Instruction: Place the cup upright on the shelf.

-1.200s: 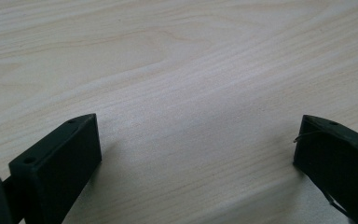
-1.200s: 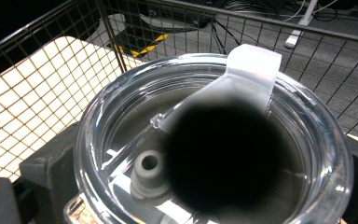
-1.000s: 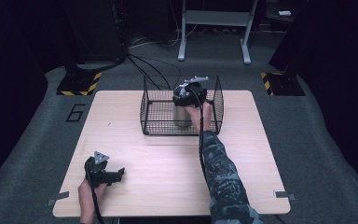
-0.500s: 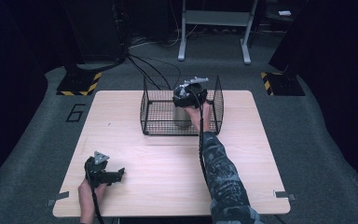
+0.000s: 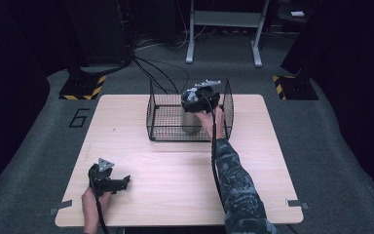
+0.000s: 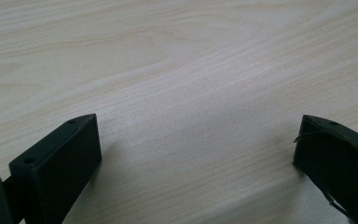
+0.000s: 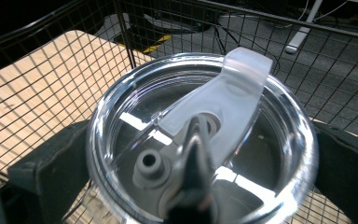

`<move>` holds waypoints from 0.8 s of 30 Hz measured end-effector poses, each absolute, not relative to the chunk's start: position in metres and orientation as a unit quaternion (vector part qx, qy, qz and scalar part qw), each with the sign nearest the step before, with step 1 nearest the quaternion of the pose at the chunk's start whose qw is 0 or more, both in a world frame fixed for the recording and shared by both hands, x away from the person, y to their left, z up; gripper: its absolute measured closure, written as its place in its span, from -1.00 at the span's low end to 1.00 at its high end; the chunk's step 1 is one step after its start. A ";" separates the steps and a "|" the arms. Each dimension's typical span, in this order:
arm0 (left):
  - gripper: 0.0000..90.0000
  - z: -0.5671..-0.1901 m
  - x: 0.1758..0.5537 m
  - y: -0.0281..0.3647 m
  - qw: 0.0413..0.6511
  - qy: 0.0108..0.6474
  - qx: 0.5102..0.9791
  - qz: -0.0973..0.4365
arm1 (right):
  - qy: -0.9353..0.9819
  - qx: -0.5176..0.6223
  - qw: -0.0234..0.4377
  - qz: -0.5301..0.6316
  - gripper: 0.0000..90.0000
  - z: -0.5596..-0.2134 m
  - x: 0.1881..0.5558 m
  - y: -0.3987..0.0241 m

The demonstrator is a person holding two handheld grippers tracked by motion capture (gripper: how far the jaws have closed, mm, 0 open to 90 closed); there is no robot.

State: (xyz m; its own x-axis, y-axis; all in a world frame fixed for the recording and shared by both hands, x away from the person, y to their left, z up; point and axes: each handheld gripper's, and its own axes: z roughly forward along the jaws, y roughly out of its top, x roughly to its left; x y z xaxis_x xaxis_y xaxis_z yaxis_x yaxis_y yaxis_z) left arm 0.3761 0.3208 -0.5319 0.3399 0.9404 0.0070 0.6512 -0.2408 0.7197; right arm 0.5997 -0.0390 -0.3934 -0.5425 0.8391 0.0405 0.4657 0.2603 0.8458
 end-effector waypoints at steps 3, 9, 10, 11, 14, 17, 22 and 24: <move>-0.99 -0.532 0.376 0.321 0.318 0.528 0.754 0.227 | 0.762 0.423 0.214 0.440 -1.00 -0.388 0.594 -0.044; -0.99 -0.531 0.376 0.321 0.317 0.527 0.756 0.225 | 0.765 0.417 0.210 0.443 -1.00 -0.380 0.580 -0.054; -0.99 -0.531 0.376 0.321 0.316 0.527 0.756 0.226 | 0.765 0.419 0.208 0.443 -1.00 -0.379 0.576 -0.056; -0.99 -0.531 0.376 0.321 0.316 0.527 0.756 0.226 | 0.765 0.419 0.208 0.443 -1.00 -0.379 0.576 -0.056; -0.99 -0.531 0.376 0.321 0.317 0.527 0.756 0.225 | 0.765 0.411 0.210 0.449 -1.00 -0.374 0.564 -0.065; -0.99 -0.532 0.376 0.321 0.317 0.528 0.755 0.225 | 0.768 0.405 0.213 0.449 -1.00 -0.372 0.558 -0.070; -0.99 -0.532 0.376 0.321 0.319 0.529 0.753 0.227 | 0.772 0.392 0.214 0.452 -1.00 -0.365 0.536 -0.079; -0.99 -0.532 0.376 0.321 0.319 0.529 0.752 0.227 | 0.774 0.384 0.218 0.454 -1.00 -0.362 0.526 -0.083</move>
